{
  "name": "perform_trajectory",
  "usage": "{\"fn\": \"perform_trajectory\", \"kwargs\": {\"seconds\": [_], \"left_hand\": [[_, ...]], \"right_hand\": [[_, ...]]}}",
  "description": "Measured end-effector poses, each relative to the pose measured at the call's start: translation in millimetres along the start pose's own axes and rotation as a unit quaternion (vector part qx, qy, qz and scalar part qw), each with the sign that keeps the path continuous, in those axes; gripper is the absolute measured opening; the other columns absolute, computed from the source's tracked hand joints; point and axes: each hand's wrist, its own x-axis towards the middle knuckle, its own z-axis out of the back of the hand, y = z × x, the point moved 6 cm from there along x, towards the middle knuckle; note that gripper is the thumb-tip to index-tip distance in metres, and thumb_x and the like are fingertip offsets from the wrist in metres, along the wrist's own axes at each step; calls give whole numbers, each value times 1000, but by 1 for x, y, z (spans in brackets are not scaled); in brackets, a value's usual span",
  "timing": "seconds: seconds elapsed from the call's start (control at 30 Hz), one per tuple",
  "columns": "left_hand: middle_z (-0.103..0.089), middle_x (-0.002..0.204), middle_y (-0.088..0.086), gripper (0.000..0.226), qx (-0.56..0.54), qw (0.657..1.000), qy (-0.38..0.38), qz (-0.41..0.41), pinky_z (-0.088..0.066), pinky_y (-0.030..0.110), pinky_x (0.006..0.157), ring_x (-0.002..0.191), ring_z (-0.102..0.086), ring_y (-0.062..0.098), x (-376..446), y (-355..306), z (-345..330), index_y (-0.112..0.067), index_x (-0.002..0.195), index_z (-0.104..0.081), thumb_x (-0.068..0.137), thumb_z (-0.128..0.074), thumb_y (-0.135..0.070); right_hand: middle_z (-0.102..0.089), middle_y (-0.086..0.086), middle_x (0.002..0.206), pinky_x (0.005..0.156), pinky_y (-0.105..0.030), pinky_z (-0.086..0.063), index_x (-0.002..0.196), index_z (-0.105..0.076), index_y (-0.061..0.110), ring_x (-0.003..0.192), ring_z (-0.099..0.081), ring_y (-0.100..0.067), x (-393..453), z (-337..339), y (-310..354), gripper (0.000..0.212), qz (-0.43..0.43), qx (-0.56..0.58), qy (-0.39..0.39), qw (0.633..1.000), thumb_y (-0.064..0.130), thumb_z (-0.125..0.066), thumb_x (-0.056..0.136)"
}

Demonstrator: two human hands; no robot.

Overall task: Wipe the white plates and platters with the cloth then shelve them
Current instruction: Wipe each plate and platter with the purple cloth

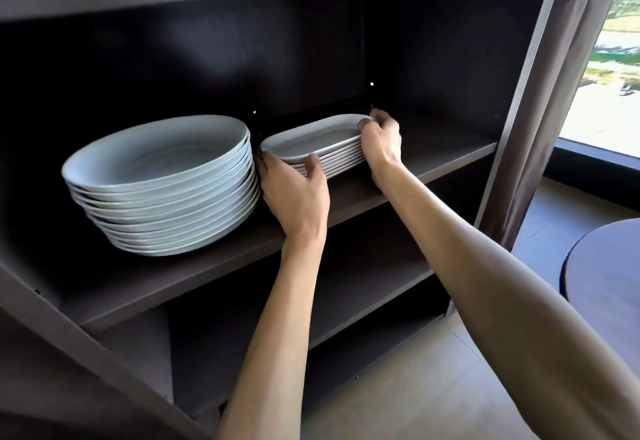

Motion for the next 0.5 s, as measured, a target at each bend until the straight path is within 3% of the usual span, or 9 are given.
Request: {"fn": "perform_trajectory", "kwargs": {"seconds": [0.2, 0.3, 0.5], "left_hand": [[-68, 126, 16, 56, -15, 999, -22, 34, -39, 25, 94, 118, -63, 33, -5, 1, 4, 3, 130, -60, 87, -79, -27], [-69, 126, 16, 57, -11, 998, -33, 50, -34, 26, 95, 117, -64, 34, -9, 0, 9, 0, 133, -59, 87, -79, -27], [-70, 125, 14, 54, -10, 998, -27, 49, -35, 25, 93, 116, -64, 34, -15, -5, 14, -1, 132, -59, 88, -79, -25]], "right_hand": [[-58, -6, 136, 97, -29, -46, 148, -46, 17, 117, -57, -19, 3, -2, -3, 51, 17, -25, 18, 999, 26, -51, 98], [-57, -7, 137, 93, -26, -42, 148, -45, 14, 115, -56, -19, 1, -3, -2, 52, 21, -36, 29, 999, 25, -52, 98], [-56, -13, 142, 98, -27, -41, 148, -46, 11, 129, -55, -29, -1, -4, -1, 52, 25, -47, 33, 998, 30, -54, 101]]}}
